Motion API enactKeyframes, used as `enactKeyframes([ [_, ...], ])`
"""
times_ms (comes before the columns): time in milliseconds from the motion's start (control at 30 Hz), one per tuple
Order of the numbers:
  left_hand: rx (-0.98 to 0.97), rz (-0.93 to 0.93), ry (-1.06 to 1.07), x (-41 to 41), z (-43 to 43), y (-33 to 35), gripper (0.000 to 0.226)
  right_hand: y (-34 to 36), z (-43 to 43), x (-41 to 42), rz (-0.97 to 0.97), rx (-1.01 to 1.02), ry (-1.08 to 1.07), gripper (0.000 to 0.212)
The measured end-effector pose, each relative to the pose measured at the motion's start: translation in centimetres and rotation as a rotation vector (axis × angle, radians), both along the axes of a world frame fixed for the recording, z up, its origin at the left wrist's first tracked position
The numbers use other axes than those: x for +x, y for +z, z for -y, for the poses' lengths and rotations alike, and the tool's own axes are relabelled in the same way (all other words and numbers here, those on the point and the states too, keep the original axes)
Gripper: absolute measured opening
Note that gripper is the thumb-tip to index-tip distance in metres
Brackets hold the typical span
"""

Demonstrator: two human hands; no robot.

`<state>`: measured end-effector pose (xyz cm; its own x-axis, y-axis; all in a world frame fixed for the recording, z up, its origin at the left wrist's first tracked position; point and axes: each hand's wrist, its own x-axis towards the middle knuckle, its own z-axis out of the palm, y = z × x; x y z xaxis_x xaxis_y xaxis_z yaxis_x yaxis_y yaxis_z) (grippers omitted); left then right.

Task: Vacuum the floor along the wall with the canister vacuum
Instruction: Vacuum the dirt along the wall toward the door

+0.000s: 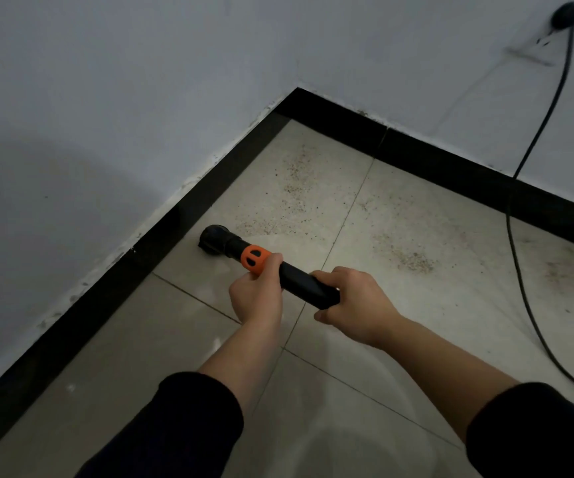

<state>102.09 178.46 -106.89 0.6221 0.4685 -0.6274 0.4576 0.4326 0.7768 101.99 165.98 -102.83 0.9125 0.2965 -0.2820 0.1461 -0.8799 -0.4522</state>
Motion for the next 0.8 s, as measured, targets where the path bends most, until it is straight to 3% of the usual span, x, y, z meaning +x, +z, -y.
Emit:
enactKeyframes([
  [533, 0.060, 0.025, -0.056, 0.6, 3.6, -0.4, 0.024, -1.7, 3.5, 0.3, 0.045, -0.033, -0.006, 0.023],
  [800, 0.037, 0.017, -0.118, 1.1, 4.2, 0.3, 0.023, -1.4, 4.6, 0.6, 0.077, -0.038, -0.034, 0.027],
])
